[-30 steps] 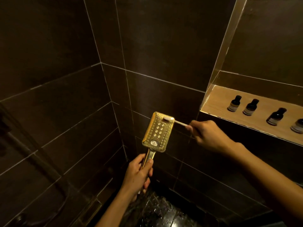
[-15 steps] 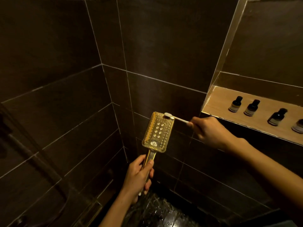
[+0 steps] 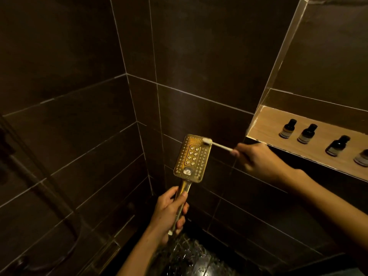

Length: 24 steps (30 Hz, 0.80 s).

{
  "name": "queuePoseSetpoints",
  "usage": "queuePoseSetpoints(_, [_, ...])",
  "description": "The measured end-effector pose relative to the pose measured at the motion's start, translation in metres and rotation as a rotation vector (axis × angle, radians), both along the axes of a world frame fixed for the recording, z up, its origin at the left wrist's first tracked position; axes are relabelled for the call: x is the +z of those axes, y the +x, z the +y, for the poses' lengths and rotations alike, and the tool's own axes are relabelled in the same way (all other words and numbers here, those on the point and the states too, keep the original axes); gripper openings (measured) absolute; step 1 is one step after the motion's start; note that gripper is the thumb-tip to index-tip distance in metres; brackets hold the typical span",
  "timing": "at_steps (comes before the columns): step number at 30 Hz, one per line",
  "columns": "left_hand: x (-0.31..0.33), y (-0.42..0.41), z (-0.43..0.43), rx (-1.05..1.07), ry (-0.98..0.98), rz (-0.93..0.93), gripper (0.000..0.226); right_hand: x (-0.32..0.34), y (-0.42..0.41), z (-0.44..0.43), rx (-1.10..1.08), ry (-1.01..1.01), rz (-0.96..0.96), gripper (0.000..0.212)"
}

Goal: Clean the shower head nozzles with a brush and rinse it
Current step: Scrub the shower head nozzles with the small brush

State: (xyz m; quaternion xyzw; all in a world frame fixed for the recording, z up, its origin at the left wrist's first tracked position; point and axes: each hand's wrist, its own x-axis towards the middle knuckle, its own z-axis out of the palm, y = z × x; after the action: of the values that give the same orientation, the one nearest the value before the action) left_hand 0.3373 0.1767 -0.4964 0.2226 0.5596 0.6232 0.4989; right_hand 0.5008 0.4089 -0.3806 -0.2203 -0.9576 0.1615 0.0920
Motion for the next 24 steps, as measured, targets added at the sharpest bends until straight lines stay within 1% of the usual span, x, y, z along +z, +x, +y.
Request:
queuePoseSetpoints(1, [0.000, 0.001, 0.000, 0.004, 0.000, -0.009, 0.017, 0.001, -0.001, -0.004, 0.046, -0.014, -0.062, 0.020])
queuePoseSetpoints(3, [0.001, 0.002, 0.001, 0.004, 0.003, -0.024, 0.017, -0.005, -0.002, -0.022, 0.209, -0.007, -0.217, 0.021])
queuePoseSetpoints(4, [0.001, 0.002, 0.001, 0.004, 0.003, -0.029, 0.017, -0.006, -0.001, -0.024, 0.225, 0.001, -0.228, 0.022])
queuePoseSetpoints(7, [0.001, 0.003, 0.000, 0.006, -0.009, -0.049, 0.015, 0.001, 0.002, -0.004, 0.028, 0.027, -0.050, 0.022])
queuePoseSetpoints(8, [0.002, 0.004, 0.000, 0.007, -0.010, -0.055, 0.013, 0.003, 0.001, -0.003, 0.025, 0.017, -0.040, 0.024])
queuePoseSetpoints(10, [0.003, 0.005, -0.001, 0.006, -0.008, -0.067, 0.010, 0.002, 0.001, -0.013, 0.159, 0.017, -0.160, 0.028])
queuePoseSetpoints(11, [0.004, 0.006, -0.001, 0.003, -0.008, -0.070, 0.009, 0.000, 0.002, -0.020, 0.214, 0.004, -0.219, 0.026])
queuePoseSetpoints(12, [0.004, 0.006, -0.002, -0.001, -0.010, -0.073, 0.010, -0.002, 0.003, -0.020, 0.216, 0.000, -0.212, 0.025])
queuePoseSetpoints(13, [0.004, 0.007, -0.001, -0.002, -0.017, -0.078, 0.011, -0.001, 0.005, -0.014, 0.170, 0.005, -0.149, 0.027])
queuePoseSetpoints(14, [0.005, 0.007, -0.002, 0.000, -0.024, -0.085, 0.011, 0.001, 0.007, -0.008, 0.117, 0.010, -0.076, 0.032])
queuePoseSetpoints(15, [0.006, 0.008, -0.001, 0.003, -0.028, -0.090, 0.011, 0.002, 0.008, -0.004, 0.092, 0.012, -0.043, 0.039])
queuePoseSetpoints(16, [0.006, 0.009, -0.001, 0.007, -0.027, -0.094, 0.010, 0.002, 0.008, -0.003, 0.105, 0.005, -0.069, 0.042])
queuePoseSetpoints(18, [0.007, 0.009, 0.000, 0.007, -0.023, -0.093, 0.010, -0.001, 0.006, -0.012, 0.203, 0.004, -0.207, 0.032])
queuePoseSetpoints(19, [0.007, 0.009, 0.000, 0.005, -0.024, -0.088, 0.009, -0.003, 0.006, -0.014, 0.218, 0.008, -0.234, 0.031])
queuePoseSetpoints(22, [0.006, 0.008, 0.003, 0.011, -0.033, -0.084, 0.010, -0.001, 0.009, -0.004, 0.121, 0.012, -0.091, 0.043])
queuePoseSetpoints(23, [0.007, 0.009, 0.003, 0.014, -0.033, -0.082, 0.011, -0.001, 0.009, -0.002, 0.136, 0.003, -0.102, 0.041])
queuePoseSetpoints(24, [0.007, 0.008, 0.004, 0.017, -0.028, -0.077, 0.012, -0.003, 0.009, -0.004, 0.178, 0.000, -0.158, 0.035])
